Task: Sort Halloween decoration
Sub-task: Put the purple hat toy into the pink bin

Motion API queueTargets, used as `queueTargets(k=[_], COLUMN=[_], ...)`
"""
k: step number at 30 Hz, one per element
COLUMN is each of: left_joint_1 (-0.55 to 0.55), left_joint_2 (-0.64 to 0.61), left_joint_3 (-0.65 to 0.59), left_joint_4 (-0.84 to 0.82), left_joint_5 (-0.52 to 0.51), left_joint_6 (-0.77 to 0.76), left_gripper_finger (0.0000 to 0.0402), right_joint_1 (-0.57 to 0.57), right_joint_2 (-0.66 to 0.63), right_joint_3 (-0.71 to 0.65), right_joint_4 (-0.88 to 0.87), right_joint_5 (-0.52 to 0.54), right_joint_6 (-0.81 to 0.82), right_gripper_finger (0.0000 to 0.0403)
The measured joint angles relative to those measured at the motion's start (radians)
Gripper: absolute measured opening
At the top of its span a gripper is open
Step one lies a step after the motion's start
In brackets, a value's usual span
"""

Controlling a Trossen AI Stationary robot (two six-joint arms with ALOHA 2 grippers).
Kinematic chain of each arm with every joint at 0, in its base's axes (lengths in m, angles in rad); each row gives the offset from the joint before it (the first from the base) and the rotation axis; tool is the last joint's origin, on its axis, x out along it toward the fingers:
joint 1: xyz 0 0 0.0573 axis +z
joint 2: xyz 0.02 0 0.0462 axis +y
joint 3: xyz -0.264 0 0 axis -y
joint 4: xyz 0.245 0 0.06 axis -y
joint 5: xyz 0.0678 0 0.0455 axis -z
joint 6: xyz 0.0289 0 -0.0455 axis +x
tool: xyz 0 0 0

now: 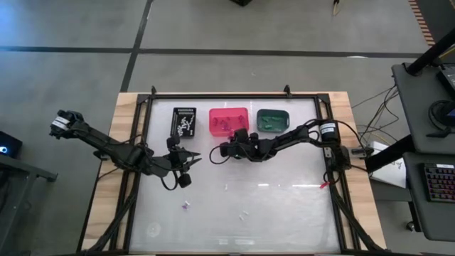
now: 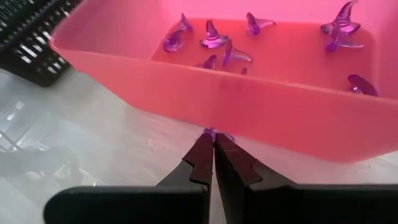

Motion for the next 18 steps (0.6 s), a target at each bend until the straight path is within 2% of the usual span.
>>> queueTargets(k=[12,18], left_joint_1=[0.000,0.000], left_joint_2=[0.000,0.000], left_joint_3=[0.000,0.000], left_joint_4=[-0.001,-0.001], left_joint_5=[0.000,0.000], left_joint_6=[0.000,-0.005], left_gripper_finger=[0.0064,0.0064], right_joint_1=[0.002,-0.001], right_joint_2=[0.014,0.012], right_joint_3=[0.000,0.000], right_joint_4=[0.002,0.005], right_joint_5=[-0.046,-0.013], right_joint_6=[-0.001,0.008], right_gripper_finger=[0.0009,0.0009])
